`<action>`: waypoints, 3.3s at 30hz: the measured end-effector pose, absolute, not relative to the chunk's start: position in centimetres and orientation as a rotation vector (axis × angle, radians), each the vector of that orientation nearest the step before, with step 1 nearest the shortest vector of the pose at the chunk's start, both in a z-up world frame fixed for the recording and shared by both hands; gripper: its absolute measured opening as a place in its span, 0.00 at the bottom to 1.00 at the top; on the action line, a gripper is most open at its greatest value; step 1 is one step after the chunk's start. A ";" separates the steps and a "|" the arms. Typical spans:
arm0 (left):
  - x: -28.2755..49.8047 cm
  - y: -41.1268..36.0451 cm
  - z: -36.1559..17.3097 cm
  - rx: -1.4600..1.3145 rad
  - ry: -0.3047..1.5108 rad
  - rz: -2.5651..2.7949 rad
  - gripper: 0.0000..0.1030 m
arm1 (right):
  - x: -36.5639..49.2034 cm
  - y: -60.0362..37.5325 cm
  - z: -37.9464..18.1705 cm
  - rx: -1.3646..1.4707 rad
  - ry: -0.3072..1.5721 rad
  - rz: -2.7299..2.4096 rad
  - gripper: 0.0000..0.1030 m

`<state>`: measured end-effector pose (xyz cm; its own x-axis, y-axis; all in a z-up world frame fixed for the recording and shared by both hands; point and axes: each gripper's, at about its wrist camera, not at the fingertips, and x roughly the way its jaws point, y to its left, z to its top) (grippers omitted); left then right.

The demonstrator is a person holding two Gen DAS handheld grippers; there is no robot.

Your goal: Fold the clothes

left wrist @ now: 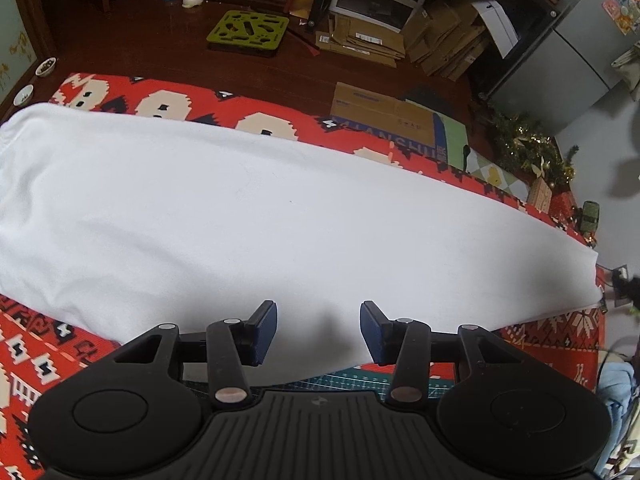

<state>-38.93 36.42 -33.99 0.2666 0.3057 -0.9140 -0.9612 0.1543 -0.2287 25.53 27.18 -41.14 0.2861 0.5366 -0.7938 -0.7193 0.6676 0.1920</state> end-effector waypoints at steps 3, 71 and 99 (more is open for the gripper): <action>-38.6 36.3 -34.0 -0.994 0.845 1.070 0.44 | 24.4 24.2 -40.9 -0.222 1.001 0.877 0.09; -41.4 34.6 -31.9 -0.972 0.846 1.116 0.38 | 18.0 27.1 -38.6 -0.660 0.904 0.971 0.04; -63.4 39.3 -32.1 -0.888 0.798 1.293 0.45 | -8.0 32.4 -33.7 -0.597 0.886 1.320 0.16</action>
